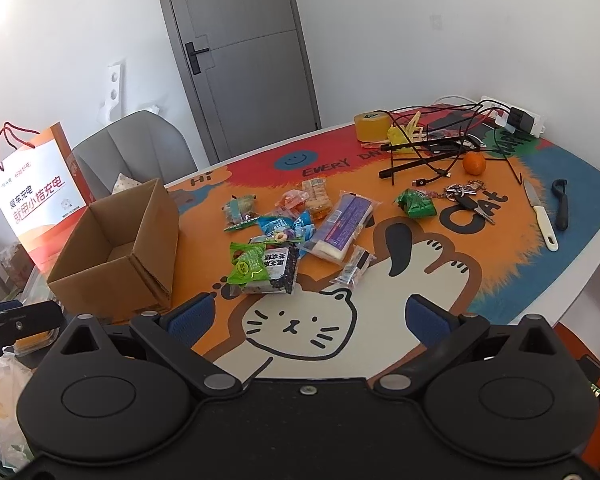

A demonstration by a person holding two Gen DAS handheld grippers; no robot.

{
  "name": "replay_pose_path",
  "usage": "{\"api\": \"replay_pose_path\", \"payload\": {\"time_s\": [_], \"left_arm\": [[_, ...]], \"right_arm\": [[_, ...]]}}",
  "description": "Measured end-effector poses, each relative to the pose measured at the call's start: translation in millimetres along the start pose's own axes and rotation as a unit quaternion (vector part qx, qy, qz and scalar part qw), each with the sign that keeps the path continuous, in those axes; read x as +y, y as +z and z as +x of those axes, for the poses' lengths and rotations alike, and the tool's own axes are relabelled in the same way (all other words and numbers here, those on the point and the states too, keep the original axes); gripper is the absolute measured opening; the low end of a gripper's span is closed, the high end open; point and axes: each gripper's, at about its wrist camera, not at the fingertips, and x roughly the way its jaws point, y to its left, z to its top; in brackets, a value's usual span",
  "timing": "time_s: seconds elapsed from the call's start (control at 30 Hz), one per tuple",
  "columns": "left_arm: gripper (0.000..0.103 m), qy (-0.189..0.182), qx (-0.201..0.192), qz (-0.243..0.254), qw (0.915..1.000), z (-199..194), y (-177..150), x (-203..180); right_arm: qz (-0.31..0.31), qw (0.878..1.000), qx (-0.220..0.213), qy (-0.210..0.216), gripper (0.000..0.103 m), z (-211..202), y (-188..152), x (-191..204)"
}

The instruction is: Organize snacks

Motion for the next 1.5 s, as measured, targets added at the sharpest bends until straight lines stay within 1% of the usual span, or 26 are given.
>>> {"api": "replay_pose_path", "payload": {"time_s": [0.3,0.73,1.23,1.5], "left_arm": [[0.103,0.004,-0.003,0.003,1.0,-1.1,-0.4,-5.3],[0.103,-0.001,-0.003,0.006,1.0,-0.1,-1.6,-4.6],[0.103,0.01,-0.004,0.001,0.9999,-1.0,-0.2,-2.0],[0.103,0.008,-0.005,0.004,0.9999,-1.4,-0.3,-2.3]], "right_arm": [[0.0,1.0,0.001,-0.005,0.103,0.7,0.3,-1.1],[0.003,1.0,0.005,-0.007,0.103,1.8,0.3,-2.9],[-0.007,1.0,-0.003,-0.003,0.103,-0.7,-1.2,1.0],[-0.01,1.0,-0.008,-0.001,0.103,-3.2,-0.7,3.8]]}}
